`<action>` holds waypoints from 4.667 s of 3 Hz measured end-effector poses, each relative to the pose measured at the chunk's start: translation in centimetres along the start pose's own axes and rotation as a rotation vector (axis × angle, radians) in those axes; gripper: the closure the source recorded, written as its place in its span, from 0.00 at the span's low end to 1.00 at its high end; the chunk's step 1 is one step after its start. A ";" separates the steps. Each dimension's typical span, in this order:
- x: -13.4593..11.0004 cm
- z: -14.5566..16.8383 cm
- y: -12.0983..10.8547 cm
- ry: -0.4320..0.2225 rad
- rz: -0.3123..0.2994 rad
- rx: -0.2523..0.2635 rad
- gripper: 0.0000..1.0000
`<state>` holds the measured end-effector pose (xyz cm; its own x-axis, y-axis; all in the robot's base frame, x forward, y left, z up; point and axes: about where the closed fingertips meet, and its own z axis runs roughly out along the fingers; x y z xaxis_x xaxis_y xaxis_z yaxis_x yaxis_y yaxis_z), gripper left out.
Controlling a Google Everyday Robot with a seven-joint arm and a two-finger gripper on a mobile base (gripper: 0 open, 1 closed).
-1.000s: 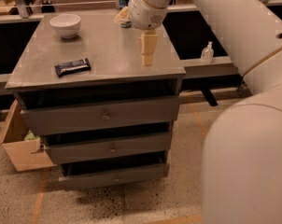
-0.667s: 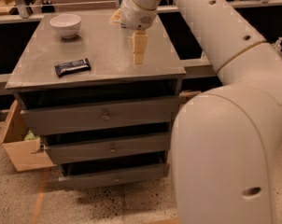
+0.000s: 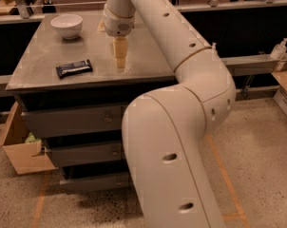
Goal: Pick rxbar blueberry
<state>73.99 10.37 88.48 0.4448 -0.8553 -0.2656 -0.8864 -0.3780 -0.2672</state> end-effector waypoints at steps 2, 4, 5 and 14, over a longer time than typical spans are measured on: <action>-4.2 4.1 -2.8 -0.037 -0.032 -0.017 0.00; -7.5 7.3 -3.6 -0.061 -0.053 -0.050 0.00; -7.5 8.3 -3.2 -0.058 -0.050 -0.077 0.00; -7.5 9.1 -1.3 -0.094 -0.036 -0.156 1.00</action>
Offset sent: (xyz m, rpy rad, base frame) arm 0.0273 0.0623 -0.0011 -0.0739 0.1643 0.1020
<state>73.03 20.50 82.38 0.4800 -0.8063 -0.3457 -0.8756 -0.4643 -0.1330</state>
